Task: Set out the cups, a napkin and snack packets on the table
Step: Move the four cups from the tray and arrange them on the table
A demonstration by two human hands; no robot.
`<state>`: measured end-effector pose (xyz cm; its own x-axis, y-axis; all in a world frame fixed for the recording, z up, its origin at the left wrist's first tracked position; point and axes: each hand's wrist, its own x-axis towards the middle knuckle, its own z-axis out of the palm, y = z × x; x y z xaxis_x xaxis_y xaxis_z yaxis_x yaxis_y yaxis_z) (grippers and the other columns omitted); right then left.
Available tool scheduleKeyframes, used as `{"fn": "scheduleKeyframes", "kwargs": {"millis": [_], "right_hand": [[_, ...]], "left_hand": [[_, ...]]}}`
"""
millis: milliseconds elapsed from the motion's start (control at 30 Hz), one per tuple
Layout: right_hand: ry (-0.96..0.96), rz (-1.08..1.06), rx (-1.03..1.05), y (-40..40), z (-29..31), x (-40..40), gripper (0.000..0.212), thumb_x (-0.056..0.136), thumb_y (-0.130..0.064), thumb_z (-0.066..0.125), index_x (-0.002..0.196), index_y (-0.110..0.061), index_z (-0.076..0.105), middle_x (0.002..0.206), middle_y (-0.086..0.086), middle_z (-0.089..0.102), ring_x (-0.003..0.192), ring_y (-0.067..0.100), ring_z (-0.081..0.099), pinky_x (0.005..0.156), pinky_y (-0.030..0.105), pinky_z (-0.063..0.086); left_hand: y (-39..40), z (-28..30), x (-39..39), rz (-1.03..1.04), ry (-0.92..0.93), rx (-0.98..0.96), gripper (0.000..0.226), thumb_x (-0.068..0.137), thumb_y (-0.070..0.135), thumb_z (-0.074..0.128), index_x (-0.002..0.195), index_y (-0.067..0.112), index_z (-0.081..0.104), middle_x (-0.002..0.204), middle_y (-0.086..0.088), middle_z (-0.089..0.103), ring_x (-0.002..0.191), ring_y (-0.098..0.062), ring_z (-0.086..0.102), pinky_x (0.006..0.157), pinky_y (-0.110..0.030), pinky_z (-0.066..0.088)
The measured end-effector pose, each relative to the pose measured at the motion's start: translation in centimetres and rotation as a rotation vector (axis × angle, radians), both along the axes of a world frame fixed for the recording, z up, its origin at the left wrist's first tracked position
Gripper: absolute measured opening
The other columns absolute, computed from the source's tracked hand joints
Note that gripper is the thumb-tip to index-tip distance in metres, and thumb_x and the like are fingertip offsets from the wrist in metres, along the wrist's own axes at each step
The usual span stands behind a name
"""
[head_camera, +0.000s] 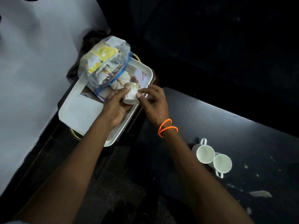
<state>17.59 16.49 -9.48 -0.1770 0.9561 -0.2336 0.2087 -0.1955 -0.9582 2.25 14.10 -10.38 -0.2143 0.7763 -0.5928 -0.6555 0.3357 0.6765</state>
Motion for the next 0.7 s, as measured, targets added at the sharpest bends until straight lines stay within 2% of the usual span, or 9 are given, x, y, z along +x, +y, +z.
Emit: {"fn": "scheduleKeyframes", "kwargs": {"millis": [67,100,167,267,367,467,567,633,700], "right_hand": [[0.053,-0.103,-0.052,-0.7,0.2,1.2,0.036,0.083,-0.017,0.085,0.114,-0.012,0.069,0.132,0.009,0.052,0.082,-0.009,0.064,0.076,0.012,0.054],[0.093,-0.126,-0.127,-1.0,0.2,2.2,0.046,0.081,-0.017,0.087,0.121,-0.015,0.064,0.133,0.008,0.053,0.086,-0.007,0.067,0.079,0.016,0.057],[0.254,-0.124,-0.319,-1.8,0.7,4.3,0.057,0.082,-0.011,0.085,0.132,-0.011,0.060,0.129,0.010,0.064,0.100,0.013,0.072,0.089,0.039,0.062],[0.321,-0.058,-0.345,-3.5,1.3,8.2,0.047,0.082,-0.002,0.083,0.127,-0.003,0.067,0.121,0.019,0.074,0.109,0.029,0.070,0.098,0.053,0.058],[0.227,-0.120,-0.255,-6.1,2.4,12.5,0.050,0.076,-0.005,0.088,0.123,-0.007,0.071,0.120,0.012,0.076,0.115,0.028,0.071,0.102,0.047,0.057],[0.093,-0.257,-0.199,-9.8,2.7,16.7,0.060,0.070,-0.006,0.093,0.125,-0.012,0.069,0.122,0.008,0.074,0.113,0.018,0.071,0.094,0.029,0.059],[-0.014,-0.409,-0.110,-14.4,2.1,20.1,0.065,0.067,-0.010,0.095,0.124,-0.020,0.068,0.126,0.006,0.070,0.113,0.014,0.071,0.090,0.020,0.058],[-0.071,-0.515,-0.071,-17.6,1.3,21.8,0.062,0.063,-0.021,0.093,0.119,-0.034,0.068,0.123,-0.002,0.070,0.112,0.015,0.071,0.091,0.025,0.058],[-0.144,-0.590,-0.082,-20.8,0.1,23.0,0.060,0.063,-0.025,0.090,0.116,-0.040,0.066,0.119,-0.008,0.068,0.110,0.017,0.070,0.092,0.035,0.059]], "left_hand": [[-0.5,0.6,0.8,-0.034,-0.039,0.118,0.032,0.097,0.004,0.062,0.127,-0.004,0.058,0.128,-0.026,0.064,0.119,-0.035,0.064,0.098,-0.044,0.060],[-0.7,0.9,1.5,-0.054,-0.046,0.146,0.029,0.094,0.002,0.062,0.122,-0.002,0.060,0.121,-0.024,0.067,0.114,-0.033,0.067,0.094,-0.042,0.061],[-1.2,1.5,3.2,-0.101,-0.006,0.143,0.035,0.085,0.000,0.064,0.120,0.000,0.060,0.112,-0.018,0.072,0.104,-0.028,0.071,0.090,-0.038,0.061],[-2.2,2.0,6.1,-0.246,0.108,0.103,0.044,0.072,-0.007,0.069,0.114,0.005,0.061,0.104,-0.011,0.074,0.096,-0.023,0.070,0.091,-0.035,0.059],[-3.4,2.6,8.9,-0.467,0.180,0.132,0.054,0.068,-0.015,0.081,0.116,0.004,0.067,0.119,-0.007,0.078,0.116,-0.022,0.071,0.103,-0.035,0.058],[-4.8,3.3,12.0,-0.663,0.336,0.176,0.060,0.065,-0.002,0.092,0.121,0.012,0.073,0.137,-0.003,0.072,0.134,-0.019,0.063,0.115,-0.038,0.049],[-6.7,3.6,15.9,-0.871,0.650,0.235,0.058,0.067,0.014,0.096,0.118,0.035,0.077,0.128,0.009,0.072,0.126,-0.007,0.063,0.107,-0.027,0.050],[-8.5,3.2,18.5,-0.953,0.732,0.268,0.057,0.069,0.014,0.096,0.120,0.031,0.078,0.121,0.009,0.072,0.114,-0.006,0.065,0.097,-0.020,0.050],[-10.6,2.6,20.8,-1.001,0.691,0.256,0.058,0.070,0.006,0.093,0.123,0.023,0.078,0.119,0.004,0.072,0.102,-0.005,0.068,0.089,-0.016,0.051]]}}
